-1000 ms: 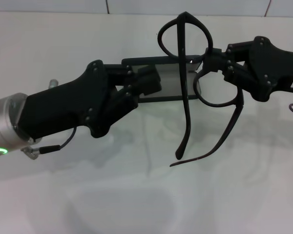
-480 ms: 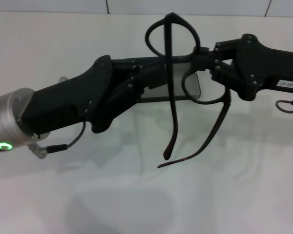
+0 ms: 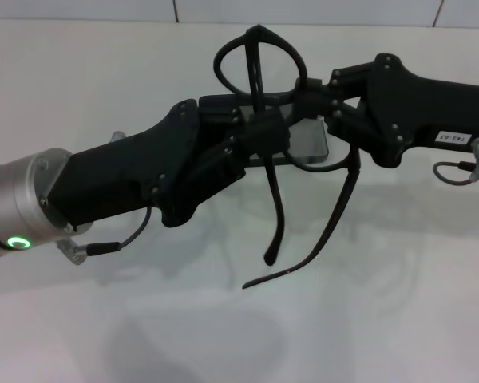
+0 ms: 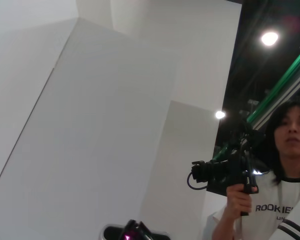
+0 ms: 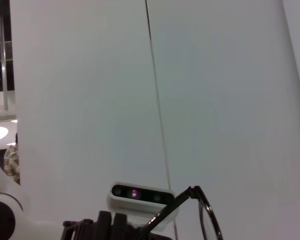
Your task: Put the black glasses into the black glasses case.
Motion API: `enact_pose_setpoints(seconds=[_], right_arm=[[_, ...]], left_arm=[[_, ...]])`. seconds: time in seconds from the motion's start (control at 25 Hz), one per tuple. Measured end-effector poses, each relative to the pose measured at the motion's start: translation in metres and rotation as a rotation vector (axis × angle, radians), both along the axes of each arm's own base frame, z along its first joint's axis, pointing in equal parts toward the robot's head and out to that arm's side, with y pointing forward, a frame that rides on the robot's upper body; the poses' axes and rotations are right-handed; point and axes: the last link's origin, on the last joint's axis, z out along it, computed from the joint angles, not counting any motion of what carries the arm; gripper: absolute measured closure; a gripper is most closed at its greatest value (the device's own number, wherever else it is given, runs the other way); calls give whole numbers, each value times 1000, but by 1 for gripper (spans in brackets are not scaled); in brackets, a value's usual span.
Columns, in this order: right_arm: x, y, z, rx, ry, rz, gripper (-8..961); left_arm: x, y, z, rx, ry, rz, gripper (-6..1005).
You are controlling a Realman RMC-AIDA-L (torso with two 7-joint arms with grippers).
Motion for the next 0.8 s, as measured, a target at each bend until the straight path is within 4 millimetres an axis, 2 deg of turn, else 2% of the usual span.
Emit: enact_pose_setpoints(seconds=[0.8], right_arm=[[-11, -9, -15, -66, -12, 58, 893]], left_arm=[[-5, 0, -4, 29, -12, 31, 951]])
